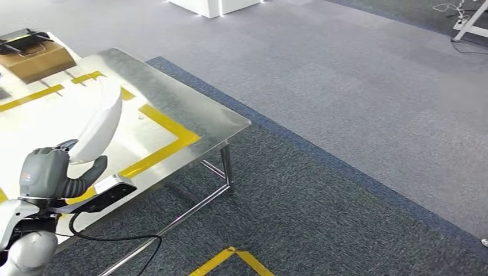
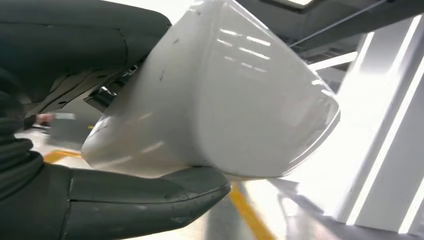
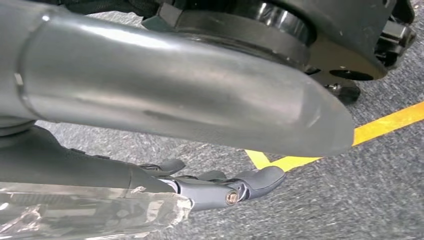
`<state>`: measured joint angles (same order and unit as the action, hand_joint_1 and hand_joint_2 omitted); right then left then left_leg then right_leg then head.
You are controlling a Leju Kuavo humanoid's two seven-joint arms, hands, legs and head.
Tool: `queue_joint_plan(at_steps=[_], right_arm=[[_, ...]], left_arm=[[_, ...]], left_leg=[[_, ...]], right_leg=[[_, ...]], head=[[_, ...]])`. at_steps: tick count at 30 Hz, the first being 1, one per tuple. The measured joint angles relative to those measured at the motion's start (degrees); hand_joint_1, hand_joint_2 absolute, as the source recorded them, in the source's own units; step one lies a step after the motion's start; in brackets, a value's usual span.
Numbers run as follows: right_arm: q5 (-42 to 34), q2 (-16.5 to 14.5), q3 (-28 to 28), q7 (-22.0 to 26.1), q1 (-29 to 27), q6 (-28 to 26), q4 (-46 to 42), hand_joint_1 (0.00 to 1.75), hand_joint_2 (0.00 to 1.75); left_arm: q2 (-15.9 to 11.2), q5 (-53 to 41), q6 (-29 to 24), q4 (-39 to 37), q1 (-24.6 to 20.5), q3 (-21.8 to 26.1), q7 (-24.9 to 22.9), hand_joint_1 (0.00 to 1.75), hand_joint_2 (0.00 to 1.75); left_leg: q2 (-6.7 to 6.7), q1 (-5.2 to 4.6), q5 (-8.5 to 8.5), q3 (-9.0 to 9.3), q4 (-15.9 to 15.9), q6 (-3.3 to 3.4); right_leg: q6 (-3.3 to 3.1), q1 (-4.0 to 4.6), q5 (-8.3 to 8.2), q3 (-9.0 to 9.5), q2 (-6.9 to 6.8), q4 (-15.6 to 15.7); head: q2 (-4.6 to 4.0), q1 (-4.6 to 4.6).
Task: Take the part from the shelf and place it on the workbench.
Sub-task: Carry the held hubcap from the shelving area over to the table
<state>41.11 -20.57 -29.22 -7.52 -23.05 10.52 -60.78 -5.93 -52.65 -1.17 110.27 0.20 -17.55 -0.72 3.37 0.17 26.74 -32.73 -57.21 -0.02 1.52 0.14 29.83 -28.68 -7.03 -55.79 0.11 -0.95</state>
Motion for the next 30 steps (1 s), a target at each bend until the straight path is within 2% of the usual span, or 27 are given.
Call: queue_joint_plan(at_steps=[1,2,3,5,6,7,8,9,10,11,12,13,14,16,17,18,20,21,22,23,24,25,27,28,29,30], right_arm=[[0.0,0.01,-0.01,0.0,0.1,0.0,-0.01,0.0,0.0],[0.0,0.01,-0.01,0.01,0.2,-0.01,-0.01,0.0,0.0],[0.0,0.01,0.0,0.02,0.28,0.0,-0.02,0.0,0.0],[0.0,0.01,0.03,0.01,0.23,0.01,-0.01,0.0,0.0],[0.0,0.02,0.03,-0.01,0.15,0.01,-0.01,0.0,0.0],[0.0,0.02,0.01,-0.02,0.07,0.01,0.0,0.0,0.0],[0.0,0.02,-0.02,-0.02,0.02,0.01,0.0,0.0,0.0],[0.0,0.02,-0.04,-0.01,0.02,0.01,0.0,0.0,0.0],[0.0,0.02,-0.07,-0.01,0.02,0.01,0.0,0.0,0.0],[0.0,0.02,-0.1,0.0,0.04,0.01,0.0,0.0,0.0],[0.01,0.02,-0.15,0.01,0.04,0.0,0.0,0.0,0.0],[0.03,0.02,-0.2,0.03,0.04,0.01,0.01,0.0,0.0],[0.06,0.02,-0.26,0.07,0.05,0.01,0.01,0.0,0.0],[0.15,0.01,-0.4,0.15,0.08,0.03,0.02,0.0,0.0],[0.17,-0.01,-0.48,0.2,0.15,0.02,0.02,0.0,0.0],[0.2,-0.02,-0.55,0.26,0.21,0.03,0.02,0.0,0.0],[0.21,-0.04,-0.61,0.34,0.22,0.09,0.04,0.0,0.0],[0.21,-0.04,-0.63,0.36,0.16,0.11,0.05,0.0,0.0],[0.21,-0.04,-0.68,0.35,0.11,0.14,0.07,0.0,0.0],[0.21,-0.04,-0.72,0.35,0.1,0.14,0.08,0.0,0.0],[0.21,-0.04,-0.76,0.35,0.14,0.15,0.09,0.0,0.0],[0.22,-0.04,-0.78,0.35,0.19,0.15,0.09,0.0,0.0],[0.22,-0.04,-0.79,0.36,0.27,0.16,0.1,0.0,0.0],[0.22,-0.04,-0.79,0.36,0.29,0.16,0.1,0.0,0.0],[0.22,-0.04,-0.79,0.36,0.31,0.16,0.11,0.0,0.0],[0.22,-0.04,-0.79,0.36,0.33,0.16,0.11,0.0,0.0]], left_arm=[[-0.01,0.0,0.0,0.01,0.08,0.04,-0.01,1.75,1.75],[0.01,0.0,0.0,0.01,0.09,0.08,-0.02,1.75,1.75],[0.03,0.0,0.0,0.02,0.07,0.09,-0.02,1.75,1.75],[0.07,0.0,0.01,0.02,0.01,0.08,-0.02,1.75,1.75],[0.08,0.0,0.02,0.0,0.05,0.08,-0.02,1.75,1.75],[0.08,0.0,0.03,-0.03,0.09,0.08,-0.02,1.75,1.75],[0.08,0.0,0.03,-0.05,0.13,0.08,-0.02,1.75,1.75],[0.08,0.0,0.03,-0.08,0.14,0.08,-0.02,1.75,1.75],[0.08,0.0,0.02,-0.09,0.13,0.08,-0.02,1.75,1.75],[0.09,0.0,0.02,-0.09,0.13,0.08,-0.02,1.75,1.75],[0.1,0.0,0.03,-0.09,0.09,0.08,-0.02,1.75,1.75],[0.11,0.0,0.04,-0.09,0.05,0.08,-0.02,1.75,1.75],[0.13,0.0,0.05,-0.09,0.06,0.08,-0.02,1.75,1.75],[0.1,-0.01,0.07,-0.09,0.16,0.09,-0.02,1.75,1.75],[0.09,-0.01,0.07,-0.09,0.23,0.09,-0.02,1.75,1.75],[0.07,-0.02,0.08,-0.09,0.21,0.09,-0.02,1.75,1.75],[0.05,-0.02,0.11,-0.1,0.09,0.08,-0.06,1.75,1.75],[0.05,-0.02,0.14,-0.11,0.07,0.07,-0.08,1.75,1.75],[0.05,-0.02,0.15,-0.14,0.12,0.07,-0.1,1.75,1.75],[0.05,-0.02,0.16,-0.17,0.19,0.07,-0.11,1.75,1.75],[0.05,-0.02,0.17,-0.19,0.24,0.08,-0.11,1.75,1.75],[0.05,-0.02,0.17,-0.21,0.25,0.08,-0.11,1.75,1.75],[0.06,-0.02,0.18,-0.22,0.18,0.07,-0.11,1.75,1.75],[0.07,-0.02,0.19,-0.22,0.14,0.07,-0.11,1.75,1.75],[0.07,-0.03,0.2,-0.22,0.12,0.06,-0.11,1.75,1.75],[0.06,-0.03,0.21,-0.23,0.14,0.07,-0.13,1.75,1.75]], left_leg=[[-0.7,0.05,-0.05,-0.03,0.07,0.35],[-1.39,0.14,-0.14,-0.02,0.16,0.73],[-2.01,0.26,-0.25,0.0,0.25,1.1],[-3.23,0.37,-0.31,-0.05,0.28,1.58],[-3.95,0.33,-0.31,-0.08,0.28,1.68],[-4.75,0.3,-0.32,-0.08,0.27,1.71],[-5.62,0.27,-0.32,-0.03,0.26,1.71],[-6.49,0.25,-0.31,0.06,0.25,1.69],[-7.35,0.24,-0.28,0.17,0.25,1.66],[-8.16,0.26,-0.26,0.26,0.25,1.59],[-8.96,0.22,-0.22,0.22,0.18,1.44],[-9.68,0.26,-0.27,0.07,0.13,1.17],[-10.37,0.35,-0.38,-0.15,0.12,0.81],[-11.41,0.57,-0.59,-0.56,0.15,0.04],[-10.65,0.52,-0.28,-0.79,-0.22,-0.23],[-9.16,0.41,0.63,-1.39,-1.49,-0.49],[-5.35,0.29,4.11,-4.26,-7.64,-0.96],[-4.4,0.39,5.9,-6.18,-11.6,-1.19],[-3.99,0.5,6.95,-7.67,-14.71,-1.38],[-3.82,0.6,6.88,-8.25,-15.94,-1.51],[-3.62,0.67,5.68,-7.64,-14.88,-1.58],[-3.19,0.71,3.69,-5.88,-11.69,-1.57],[-0.53,0.45,0.57,-1.53,-3.7,-1.27],[0.59,0.25,0.0,-0.19,-1.13,-0.96],[1.29,0.04,0.07,0.34,0.01,-0.61],[1.03,-0.15,0.23,0.28,0.16,-0.22]], right_leg=[[0.34,-0.12,0.28,0.07,-0.05,-0.09],[0.64,-0.25,0.96,-0.12,0.87,-0.81],[0.9,-0.37,2.2,-0.92,2.41,-2.66],[1.09,-0.5,5.96,-4.49,5.82,-10.09],[1.07,-0.49,7.54,-6.71,6.53,-14.31],[1.01,-0.48,8.17,-8.46,6.82,-17.26],[0.88,-0.47,7.53,-9.28,6.96,-18.03],[0.69,-0.46,5.72,-8.92,7.17,-16.32],[0.43,-0.47,3.2,-7.58,7.73,-12.66],[0.09,-0.52,0.95,-5.87,9.02,-8.38],[-0.19,-0.65,-0.52,-4.28,10.32,-4.62],[-0.4,-0.72,-1.23,-3.13,11.33,-2.16],[-0.53,-0.75,-1.24,-2.55,11.84,-1.11],[-0.75,-0.77,-1.29,-2.11,10.78,-0.68],[-1.03,-0.85,-1.43,-1.96,10.08,-0.41],[-1.34,-0.96,-1.55,-1.79,9.31,-0.11],[-1.83,-1.01,-1.58,-1.57,7.64,0.22],[-1.93,-0.97,-1.5,-1.55,6.76,0.22],[-1.96,-0.93,-1.4,-1.52,5.89,0.21],[-1.93,-0.91,-1.3,-1.45,5.03,0.2],[-1.85,-0.9,-1.16,-1.32,4.22,0.18],[-1.71,-0.9,-0.99,-1.09,3.43,0.16],[-1.19,-0.66,-0.51,-0.59,2.09,0.01],[-0.91,-0.46,-0.27,-0.43,1.52,-0.07],[-0.64,-0.26,-0.08,-0.26,0.95,-0.1],[-0.4,-0.13,0.05,-0.12,0.34,-0.07]], head=[[0.0,0.01],[0.0,0.08],[0.0,0.26],[0.0,0.59],[0.0,0.65],[0.0,0.65],[0.0,0.66],[0.0,0.65],[0.0,0.67],[0.0,0.68],[0.0,0.66],[0.0,0.67],[0.0,0.66],[0.0,0.69],[0.0,0.64],[0.0,0.44],[0.0,0.05],[0.0,-0.1],[0.0,-0.09],[0.0,-0.1],[0.0,-0.09],[0.0,-0.1],[0.0,-0.14],[0.0,-0.12],[0.0,-0.09],[0.0,-0.07]])
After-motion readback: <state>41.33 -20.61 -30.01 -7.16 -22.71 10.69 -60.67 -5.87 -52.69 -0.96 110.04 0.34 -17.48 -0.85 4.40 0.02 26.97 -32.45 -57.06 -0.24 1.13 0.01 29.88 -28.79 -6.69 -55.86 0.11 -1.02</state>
